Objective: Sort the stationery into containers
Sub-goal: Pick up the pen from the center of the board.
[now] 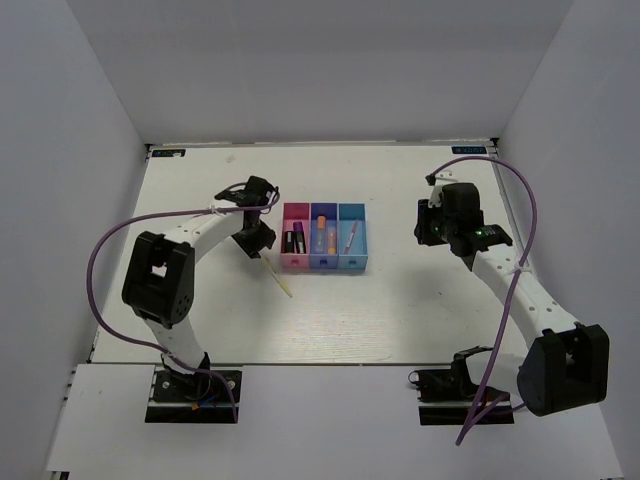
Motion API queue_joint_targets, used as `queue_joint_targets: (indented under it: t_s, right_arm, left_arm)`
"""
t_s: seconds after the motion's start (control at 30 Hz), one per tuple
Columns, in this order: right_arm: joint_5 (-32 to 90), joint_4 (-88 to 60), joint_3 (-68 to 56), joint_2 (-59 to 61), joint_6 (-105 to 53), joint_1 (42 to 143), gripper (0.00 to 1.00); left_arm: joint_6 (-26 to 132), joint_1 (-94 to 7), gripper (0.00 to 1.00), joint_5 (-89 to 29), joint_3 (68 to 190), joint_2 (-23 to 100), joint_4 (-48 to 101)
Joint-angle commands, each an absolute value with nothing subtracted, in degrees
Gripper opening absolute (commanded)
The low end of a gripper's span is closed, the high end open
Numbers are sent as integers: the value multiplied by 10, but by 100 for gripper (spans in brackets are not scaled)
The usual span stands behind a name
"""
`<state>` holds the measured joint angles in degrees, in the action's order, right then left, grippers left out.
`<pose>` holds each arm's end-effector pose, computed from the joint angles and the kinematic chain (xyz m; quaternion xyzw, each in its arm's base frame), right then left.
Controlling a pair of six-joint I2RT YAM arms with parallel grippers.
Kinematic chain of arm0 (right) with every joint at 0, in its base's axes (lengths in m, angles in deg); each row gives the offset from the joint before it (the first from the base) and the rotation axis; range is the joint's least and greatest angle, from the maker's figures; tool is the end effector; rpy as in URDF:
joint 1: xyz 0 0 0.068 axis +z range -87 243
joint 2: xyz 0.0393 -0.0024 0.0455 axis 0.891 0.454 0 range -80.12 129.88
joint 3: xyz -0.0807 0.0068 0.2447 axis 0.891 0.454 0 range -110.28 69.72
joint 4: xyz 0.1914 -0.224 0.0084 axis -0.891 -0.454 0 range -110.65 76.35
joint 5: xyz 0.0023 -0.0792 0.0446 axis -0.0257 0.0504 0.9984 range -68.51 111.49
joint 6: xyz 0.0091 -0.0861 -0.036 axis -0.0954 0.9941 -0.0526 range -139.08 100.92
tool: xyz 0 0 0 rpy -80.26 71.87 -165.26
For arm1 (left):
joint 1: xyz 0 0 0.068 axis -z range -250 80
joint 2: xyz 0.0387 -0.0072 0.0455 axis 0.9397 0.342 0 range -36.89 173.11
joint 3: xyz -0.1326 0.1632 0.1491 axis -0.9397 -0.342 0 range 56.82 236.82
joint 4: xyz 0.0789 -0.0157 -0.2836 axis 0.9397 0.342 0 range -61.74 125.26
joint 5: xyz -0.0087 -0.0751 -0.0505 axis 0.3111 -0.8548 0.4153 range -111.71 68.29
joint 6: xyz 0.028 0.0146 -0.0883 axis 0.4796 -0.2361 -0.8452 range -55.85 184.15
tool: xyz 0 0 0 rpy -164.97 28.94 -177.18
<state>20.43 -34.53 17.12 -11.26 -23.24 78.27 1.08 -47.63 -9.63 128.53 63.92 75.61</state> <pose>0.3308 0.0887 0.2285 -0.0825 0.8917 0.0669 0.4400 0.3558 -0.1272 0.1213 -0.3550 0.9216 -0.0027 0.1570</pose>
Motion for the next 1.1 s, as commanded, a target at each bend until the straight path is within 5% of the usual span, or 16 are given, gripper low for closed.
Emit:
queue_joint_targets:
  t_s: [0.0,0.87,1.07]
  right_arm:
    - [209,-335,172,-115,-238,777,33]
    - [245,-340,172,-130,-254,752,33]
    - [259,-343,170,-134,-259,744,33]
  left_arm:
    - [-4,-482,47,-107,1276,640,757]
    - [3,-468,47,-81,1250,700,793]
    - [-5,-467,35,-76,1217,699,779]
